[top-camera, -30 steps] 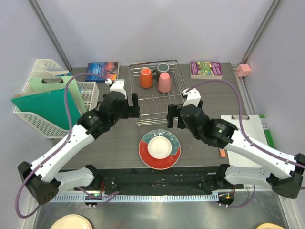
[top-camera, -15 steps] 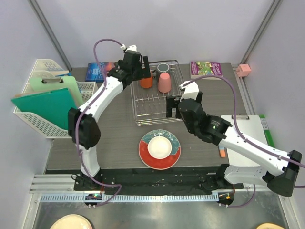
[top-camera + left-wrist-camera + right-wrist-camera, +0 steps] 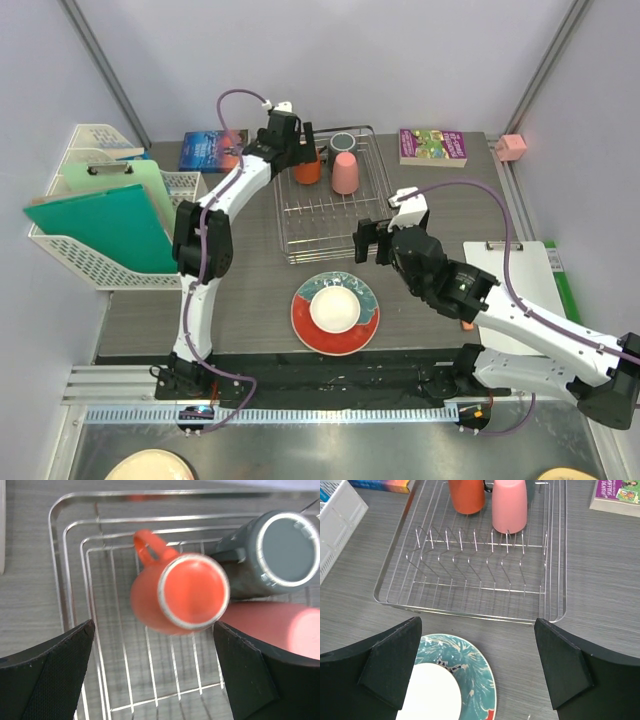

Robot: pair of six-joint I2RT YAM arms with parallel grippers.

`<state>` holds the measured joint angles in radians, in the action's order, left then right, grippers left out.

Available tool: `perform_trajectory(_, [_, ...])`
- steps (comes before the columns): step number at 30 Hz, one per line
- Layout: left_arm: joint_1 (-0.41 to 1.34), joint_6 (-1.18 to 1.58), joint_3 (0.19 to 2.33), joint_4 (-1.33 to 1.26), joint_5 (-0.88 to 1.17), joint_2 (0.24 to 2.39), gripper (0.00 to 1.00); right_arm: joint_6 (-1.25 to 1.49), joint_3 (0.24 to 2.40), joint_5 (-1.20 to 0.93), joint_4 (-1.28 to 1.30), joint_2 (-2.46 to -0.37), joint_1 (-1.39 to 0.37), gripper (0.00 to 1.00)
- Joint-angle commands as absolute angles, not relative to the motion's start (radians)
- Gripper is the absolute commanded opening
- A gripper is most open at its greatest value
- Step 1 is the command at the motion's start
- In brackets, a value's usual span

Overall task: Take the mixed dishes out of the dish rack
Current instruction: Pick up the cup from the dish rack.

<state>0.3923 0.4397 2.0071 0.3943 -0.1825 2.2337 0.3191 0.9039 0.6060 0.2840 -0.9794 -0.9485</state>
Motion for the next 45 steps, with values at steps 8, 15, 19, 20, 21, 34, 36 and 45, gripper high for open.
perform_trajectory(8, [0.402,0.449,2.02,0.136,-0.156,2.255,1.0,0.327,0.856,0.569,0.164,-0.989,-0.945,1.0])
perform_trajectory(15, [0.411,0.445,2.154,0.187,-0.153,2.355,1.0,0.336,0.856,0.538,0.143,-1.009,-0.946,1.0])
perform_trajectory(19, [0.42,0.445,2.221,0.218,-0.143,2.408,1.0,0.334,0.856,0.546,0.138,-1.023,-0.946,1.0])
perform_trajectory(20, [0.422,0.445,2.23,0.224,-0.141,2.425,1.0,0.334,0.854,0.546,0.138,-1.023,-0.946,1.0])
perform_trajectory(21, [0.425,0.445,2.235,0.23,-0.141,2.431,1.0,0.333,0.853,0.549,0.138,-1.025,-0.946,1.0])
perform_trajectory(34, [0.426,0.431,2.142,0.241,-0.181,2.412,0.77,0.324,0.838,0.575,0.135,-1.012,-0.946,1.0])
perform_trajectory(36, [0.426,0.422,2.122,0.223,-0.187,2.399,0.63,0.325,0.839,0.578,0.135,-1.011,-0.946,1.0])
perform_trajectory(45, [0.426,0.385,2.074,0.21,-0.201,2.298,0.0,0.328,0.836,0.587,0.135,-0.994,-0.946,1.0])
